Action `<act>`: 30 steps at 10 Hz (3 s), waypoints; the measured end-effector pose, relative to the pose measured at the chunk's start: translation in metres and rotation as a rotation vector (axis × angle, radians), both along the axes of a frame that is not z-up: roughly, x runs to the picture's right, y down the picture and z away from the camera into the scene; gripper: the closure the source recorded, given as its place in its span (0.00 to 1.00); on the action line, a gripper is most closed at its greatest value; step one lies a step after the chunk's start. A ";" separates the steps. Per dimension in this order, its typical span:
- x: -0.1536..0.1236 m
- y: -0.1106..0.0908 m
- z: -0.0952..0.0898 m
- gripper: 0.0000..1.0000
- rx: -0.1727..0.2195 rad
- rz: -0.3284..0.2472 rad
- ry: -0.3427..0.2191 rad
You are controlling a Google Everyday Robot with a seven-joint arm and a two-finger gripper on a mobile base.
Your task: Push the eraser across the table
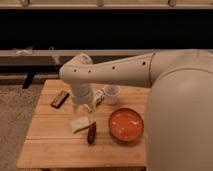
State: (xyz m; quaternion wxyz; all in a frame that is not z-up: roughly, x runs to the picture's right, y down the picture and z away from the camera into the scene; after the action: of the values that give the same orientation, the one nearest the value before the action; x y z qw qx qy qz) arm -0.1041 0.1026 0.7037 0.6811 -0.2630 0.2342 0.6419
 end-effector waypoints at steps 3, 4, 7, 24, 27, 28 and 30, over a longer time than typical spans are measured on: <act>0.000 0.000 0.000 0.35 0.000 0.000 0.000; 0.000 0.000 0.000 0.35 0.000 0.000 0.000; 0.000 0.000 0.000 0.35 0.000 0.000 0.000; -0.009 -0.009 0.012 0.35 -0.003 -0.047 -0.003; -0.048 -0.027 0.034 0.35 -0.013 -0.085 -0.028; -0.066 -0.036 0.049 0.35 -0.015 -0.095 -0.038; -0.088 -0.050 0.072 0.35 -0.008 -0.097 -0.045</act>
State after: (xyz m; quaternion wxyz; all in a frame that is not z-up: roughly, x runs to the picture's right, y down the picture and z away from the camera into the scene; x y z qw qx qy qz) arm -0.1919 0.0527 0.7760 0.7155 -0.2686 0.2340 0.6009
